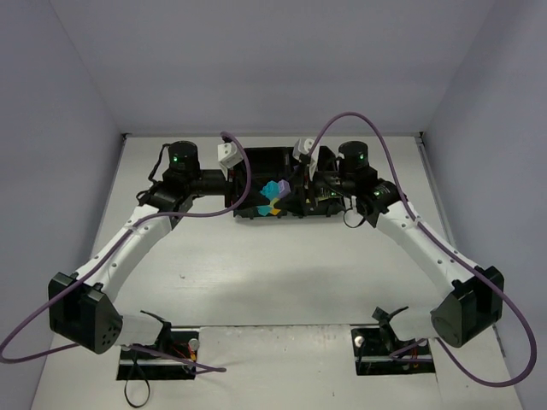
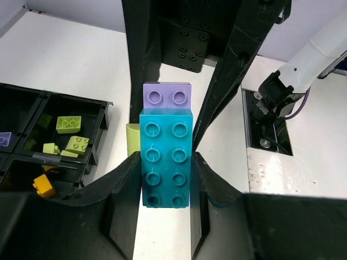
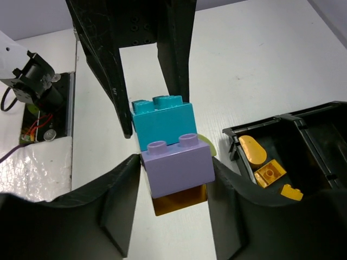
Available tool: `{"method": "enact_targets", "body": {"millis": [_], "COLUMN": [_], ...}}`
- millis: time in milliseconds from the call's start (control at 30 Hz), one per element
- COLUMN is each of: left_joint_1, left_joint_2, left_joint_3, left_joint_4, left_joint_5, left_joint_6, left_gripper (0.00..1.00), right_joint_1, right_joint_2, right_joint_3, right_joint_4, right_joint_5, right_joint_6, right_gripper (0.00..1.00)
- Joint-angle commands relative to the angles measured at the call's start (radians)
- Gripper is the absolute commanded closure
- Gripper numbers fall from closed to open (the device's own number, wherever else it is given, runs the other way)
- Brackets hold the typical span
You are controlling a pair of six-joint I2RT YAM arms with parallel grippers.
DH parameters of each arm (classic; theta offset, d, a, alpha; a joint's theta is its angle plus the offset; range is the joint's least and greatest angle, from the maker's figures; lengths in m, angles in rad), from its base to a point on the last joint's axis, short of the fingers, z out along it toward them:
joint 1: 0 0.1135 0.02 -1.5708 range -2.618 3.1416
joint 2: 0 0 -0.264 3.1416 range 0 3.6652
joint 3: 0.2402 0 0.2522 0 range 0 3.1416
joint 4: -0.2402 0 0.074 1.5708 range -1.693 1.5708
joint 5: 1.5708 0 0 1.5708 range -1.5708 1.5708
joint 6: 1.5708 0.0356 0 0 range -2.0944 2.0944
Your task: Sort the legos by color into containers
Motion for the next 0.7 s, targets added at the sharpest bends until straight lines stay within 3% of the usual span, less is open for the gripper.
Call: {"method": "enact_targets", "body": {"millis": [0, 333, 667], "left_joint_1": [-0.007, -0.005, 0.004], "left_joint_2": [-0.017, -0.023, -0.007], "left_joint_3": [0.004, 0.001, 0.016], "left_joint_4": [0.101, 0.118, 0.119], "left_joint_5": [0.044, 0.018, 0.039], "left_joint_6": [0.035, 0.039, 0.036], "left_gripper": [0.97, 0.97, 0.99], "right_joint_1": [0.003, -0.026, -0.052], "right_joint_2": [-0.002, -0.023, -0.023], "right_joint_3": [0.037, -0.029, -0.042], "right_joint_4": [0.072, 0.068, 0.043], "right_joint_5": [-0.053, -0.066, -0.081], "right_joint_6": [0.004, 0.008, -0.019], "right_gripper": [0.57, 0.42, 0.5]}}
